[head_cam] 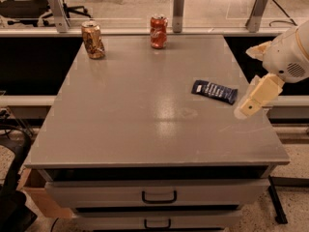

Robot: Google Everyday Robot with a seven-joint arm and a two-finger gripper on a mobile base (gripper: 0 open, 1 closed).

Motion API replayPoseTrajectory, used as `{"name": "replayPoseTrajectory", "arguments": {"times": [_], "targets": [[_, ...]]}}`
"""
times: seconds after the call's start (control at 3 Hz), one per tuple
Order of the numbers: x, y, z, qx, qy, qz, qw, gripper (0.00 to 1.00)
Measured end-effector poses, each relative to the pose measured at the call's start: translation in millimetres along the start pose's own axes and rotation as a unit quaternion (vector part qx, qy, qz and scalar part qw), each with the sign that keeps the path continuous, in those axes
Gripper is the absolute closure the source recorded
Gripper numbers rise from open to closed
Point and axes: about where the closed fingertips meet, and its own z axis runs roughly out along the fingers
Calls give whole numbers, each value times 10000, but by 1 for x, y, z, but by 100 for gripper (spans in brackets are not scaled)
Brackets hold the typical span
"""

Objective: Move rxbar blueberry near orange can

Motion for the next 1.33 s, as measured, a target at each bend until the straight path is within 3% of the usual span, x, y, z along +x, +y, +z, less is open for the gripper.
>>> {"name": "replayPoseTrajectory", "arguments": {"times": [0.33, 0.67, 1.0, 1.33], "targets": [[-2, -33, 17, 272, -663, -69, 9974, 0], [-1, -49, 23, 179, -585, -48, 9981, 0], [-2, -45, 26, 75, -760, -23, 9971, 0], [-1, -42, 35, -191, -1426, 181, 9894, 0]]}}
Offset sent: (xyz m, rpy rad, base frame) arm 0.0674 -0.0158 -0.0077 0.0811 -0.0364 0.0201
